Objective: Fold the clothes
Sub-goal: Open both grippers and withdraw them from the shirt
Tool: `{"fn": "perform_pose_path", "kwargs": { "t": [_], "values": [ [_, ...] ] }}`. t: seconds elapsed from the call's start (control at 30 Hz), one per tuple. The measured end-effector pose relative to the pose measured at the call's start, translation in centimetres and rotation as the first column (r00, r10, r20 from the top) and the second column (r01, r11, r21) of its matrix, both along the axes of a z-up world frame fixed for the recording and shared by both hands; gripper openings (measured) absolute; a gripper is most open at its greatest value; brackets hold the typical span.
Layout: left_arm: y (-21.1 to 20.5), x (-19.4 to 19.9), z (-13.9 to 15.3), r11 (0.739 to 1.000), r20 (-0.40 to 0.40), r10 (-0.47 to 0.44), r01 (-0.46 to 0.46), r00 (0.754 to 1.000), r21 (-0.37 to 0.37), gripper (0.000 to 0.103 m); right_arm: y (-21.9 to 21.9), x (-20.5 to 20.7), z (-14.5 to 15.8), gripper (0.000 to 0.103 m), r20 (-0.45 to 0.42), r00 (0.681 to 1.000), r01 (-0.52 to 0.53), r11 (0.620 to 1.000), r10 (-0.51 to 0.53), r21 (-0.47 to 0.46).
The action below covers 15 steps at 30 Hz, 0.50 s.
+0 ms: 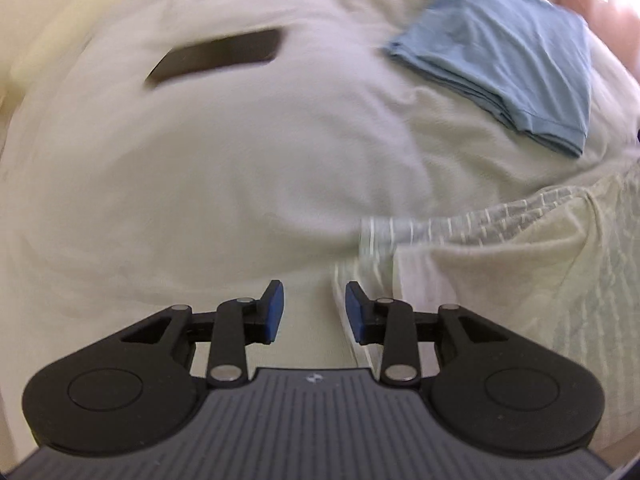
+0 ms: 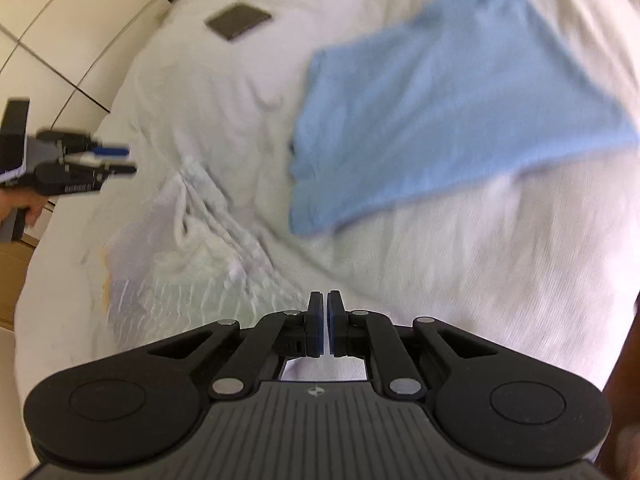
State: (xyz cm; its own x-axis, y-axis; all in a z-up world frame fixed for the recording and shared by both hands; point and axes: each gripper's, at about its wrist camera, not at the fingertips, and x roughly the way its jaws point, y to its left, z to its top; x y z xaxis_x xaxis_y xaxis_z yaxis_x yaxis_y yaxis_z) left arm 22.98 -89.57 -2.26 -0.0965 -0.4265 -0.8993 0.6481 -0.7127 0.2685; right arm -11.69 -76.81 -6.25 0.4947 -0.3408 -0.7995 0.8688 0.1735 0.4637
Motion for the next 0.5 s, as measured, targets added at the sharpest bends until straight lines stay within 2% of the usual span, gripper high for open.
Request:
{"fn": "perform_pose_path", "kwargs": {
  "t": [0.1, 0.23, 0.43, 0.5],
  "values": [
    [1.5, 1.5, -0.2, 0.996, -0.044, 0.073, -0.070, 0.996, 0.053, 0.030, -0.5, 1.2, 1.3, 0.012, 0.007, 0.998, -0.056, 0.996, 0.057, -0.066],
    [3.5, 0.3, -2.7, 0.993, -0.059, 0.056, -0.050, 0.997, 0.110, 0.029, -1.6, 4.5, 1.0, 0.014, 0.047, 0.986, -0.155, 0.983, 0.160, -0.093],
    [2.6, -1.4, -6.3, 0.993, -0.027, 0.071, -0.068, 0.997, 0.101, 0.029, -3.1, 10.1, -0.7, 0.015, 0.066, 0.949, -0.301, 0.947, 0.309, -0.108],
    [1.8, -1.3, -6.9, 0.992, -0.021, 0.090, -0.088, 0.996, 0.091, 0.029, -3.5, 11.4, -1.6, 0.014, 0.029, 0.939, -0.339, 0.935, 0.344, -0.104]
  ]
}}
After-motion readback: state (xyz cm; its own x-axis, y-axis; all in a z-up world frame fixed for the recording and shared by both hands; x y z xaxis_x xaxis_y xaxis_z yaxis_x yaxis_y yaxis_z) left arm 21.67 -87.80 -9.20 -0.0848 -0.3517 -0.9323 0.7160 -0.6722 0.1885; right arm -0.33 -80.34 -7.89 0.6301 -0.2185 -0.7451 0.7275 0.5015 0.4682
